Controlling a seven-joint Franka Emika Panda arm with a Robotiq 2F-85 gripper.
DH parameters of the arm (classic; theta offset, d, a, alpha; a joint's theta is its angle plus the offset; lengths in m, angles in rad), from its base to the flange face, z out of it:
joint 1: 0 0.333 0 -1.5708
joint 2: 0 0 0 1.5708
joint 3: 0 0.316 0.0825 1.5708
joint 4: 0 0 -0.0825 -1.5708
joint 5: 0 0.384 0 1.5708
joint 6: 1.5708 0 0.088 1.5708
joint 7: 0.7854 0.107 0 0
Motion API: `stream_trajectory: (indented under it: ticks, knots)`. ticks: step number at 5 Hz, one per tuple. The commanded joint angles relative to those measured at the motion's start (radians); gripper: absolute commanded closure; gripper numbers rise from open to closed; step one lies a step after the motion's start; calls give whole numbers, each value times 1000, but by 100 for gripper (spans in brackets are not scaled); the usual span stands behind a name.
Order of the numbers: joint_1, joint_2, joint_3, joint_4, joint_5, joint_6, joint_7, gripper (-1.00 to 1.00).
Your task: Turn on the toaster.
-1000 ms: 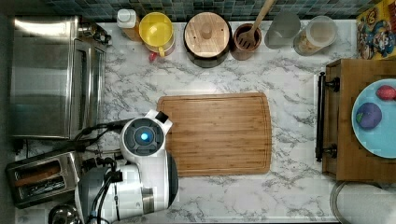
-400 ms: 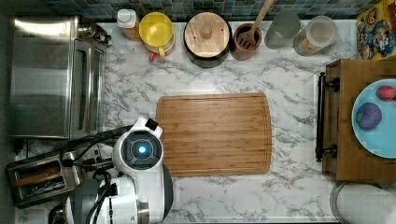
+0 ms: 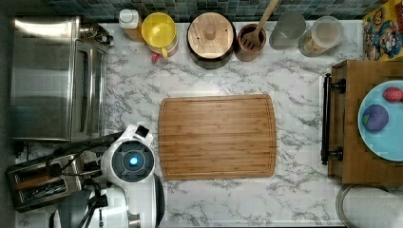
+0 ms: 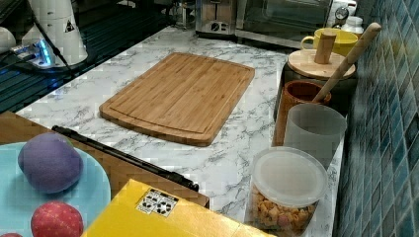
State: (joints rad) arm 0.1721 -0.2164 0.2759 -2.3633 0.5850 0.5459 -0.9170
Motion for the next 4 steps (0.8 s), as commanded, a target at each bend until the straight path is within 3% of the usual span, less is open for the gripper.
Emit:
stream_trajectory:
  ticks: [1,3,4]
  knots:
    - [77,-23,120,16,12,103,122,100]
    - [18,62,217,70,-167,152,325,100]
    - [26,55,219,52,-142,214,360,100]
